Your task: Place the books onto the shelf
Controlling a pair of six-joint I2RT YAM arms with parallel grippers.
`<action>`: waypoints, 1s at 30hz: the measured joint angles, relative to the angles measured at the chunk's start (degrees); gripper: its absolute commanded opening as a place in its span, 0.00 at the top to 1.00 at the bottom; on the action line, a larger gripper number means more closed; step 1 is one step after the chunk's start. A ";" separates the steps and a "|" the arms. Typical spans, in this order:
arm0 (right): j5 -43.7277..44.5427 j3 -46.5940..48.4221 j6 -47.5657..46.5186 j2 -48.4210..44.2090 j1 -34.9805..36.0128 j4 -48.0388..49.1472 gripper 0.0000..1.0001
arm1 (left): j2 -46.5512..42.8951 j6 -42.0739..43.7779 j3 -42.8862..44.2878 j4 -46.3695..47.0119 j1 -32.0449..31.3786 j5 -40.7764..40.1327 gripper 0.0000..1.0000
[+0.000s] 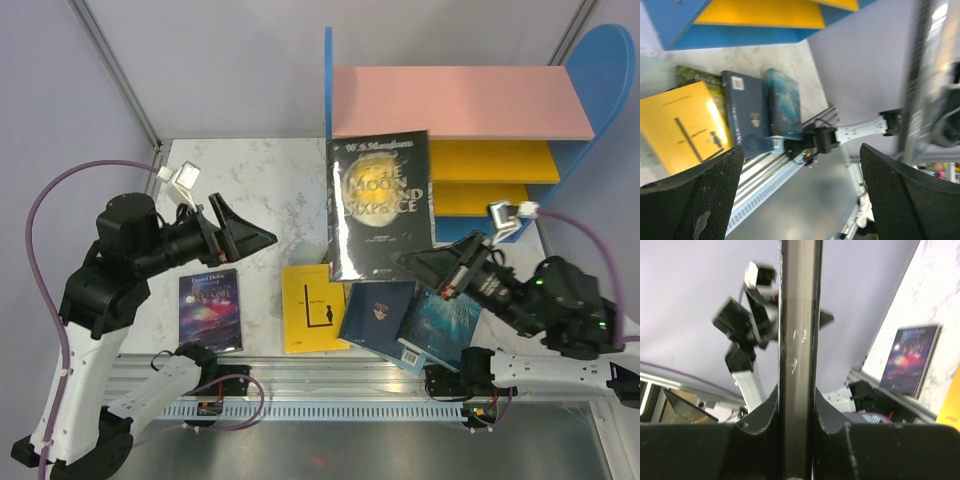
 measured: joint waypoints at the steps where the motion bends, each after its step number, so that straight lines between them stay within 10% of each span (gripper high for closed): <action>1: 2.05 2.25 -0.63 -1.18 -0.04 -2.80 1.00 | -0.09 1.84 0.68 -2.80 0.00 -0.68 0.01; 23: 31.21 51.23 -21.31 32.68 -1.07 -36.46 1.00 | -2.73 11.32 -0.28 -24.15 0.00 -10.14 0.10; 30: 8.33 62.18 -23.41 42.40 -35.87 -37.22 1.00 | -4.00 11.32 -1.09 -26.10 0.00 -10.69 0.11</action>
